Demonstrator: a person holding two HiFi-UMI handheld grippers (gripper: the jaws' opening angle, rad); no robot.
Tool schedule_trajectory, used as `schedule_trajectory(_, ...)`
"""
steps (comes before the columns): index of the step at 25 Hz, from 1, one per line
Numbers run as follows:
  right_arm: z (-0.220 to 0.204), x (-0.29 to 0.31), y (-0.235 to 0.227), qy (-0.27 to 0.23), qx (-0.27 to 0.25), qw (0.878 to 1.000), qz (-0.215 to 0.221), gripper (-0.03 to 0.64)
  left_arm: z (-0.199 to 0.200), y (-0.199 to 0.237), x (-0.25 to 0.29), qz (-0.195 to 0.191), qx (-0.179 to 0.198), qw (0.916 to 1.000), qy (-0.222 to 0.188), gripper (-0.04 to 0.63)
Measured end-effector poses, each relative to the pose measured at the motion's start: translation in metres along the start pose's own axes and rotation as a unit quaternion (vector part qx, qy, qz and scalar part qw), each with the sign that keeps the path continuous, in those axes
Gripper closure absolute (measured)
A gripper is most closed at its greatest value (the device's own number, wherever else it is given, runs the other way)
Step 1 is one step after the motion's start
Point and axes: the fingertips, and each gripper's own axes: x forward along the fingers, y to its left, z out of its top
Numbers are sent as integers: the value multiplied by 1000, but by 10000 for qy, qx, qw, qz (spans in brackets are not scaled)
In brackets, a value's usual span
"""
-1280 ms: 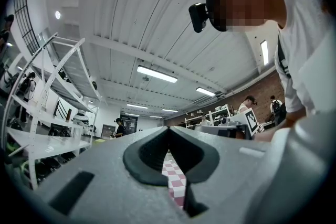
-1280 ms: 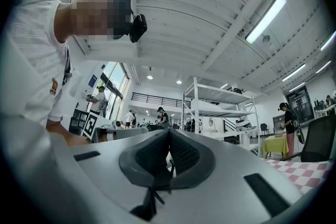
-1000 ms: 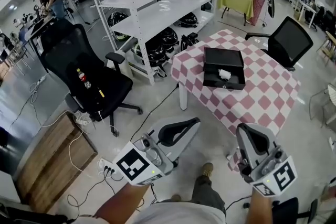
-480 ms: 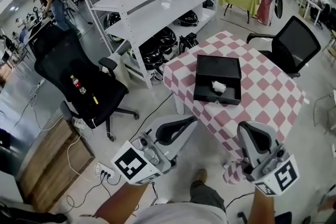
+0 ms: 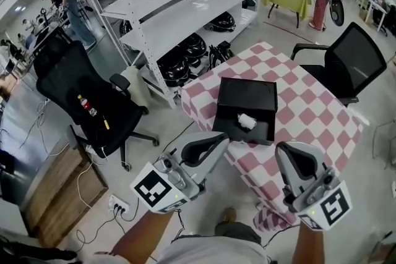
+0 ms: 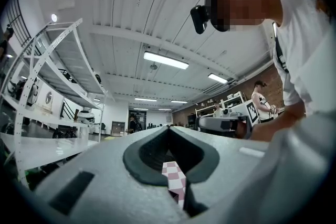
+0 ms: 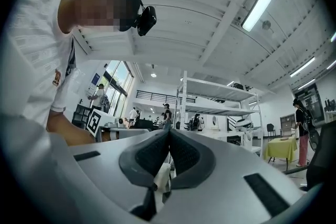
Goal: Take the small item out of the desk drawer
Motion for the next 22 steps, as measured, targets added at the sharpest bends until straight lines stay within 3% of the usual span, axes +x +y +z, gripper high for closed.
schedule_trajectory(7,-12,7,-45,5,91,9999,90,606,-27,18,46,-58,99,9995,296,581)
schedule_trajectory(9,-17,8,-56,16,125,9999,93,604,-40,23,56,-102,127,9983,559,581)
schedule_trajectory(17,-36,17,-90,131,290,9995,54,604,-70,39,87,-414,472,9897,1287,581)
schedule_trajectory(22,-51,26,-96,353,272,9990,14,604,-89,47,103,-767,916,9796,1618,581)
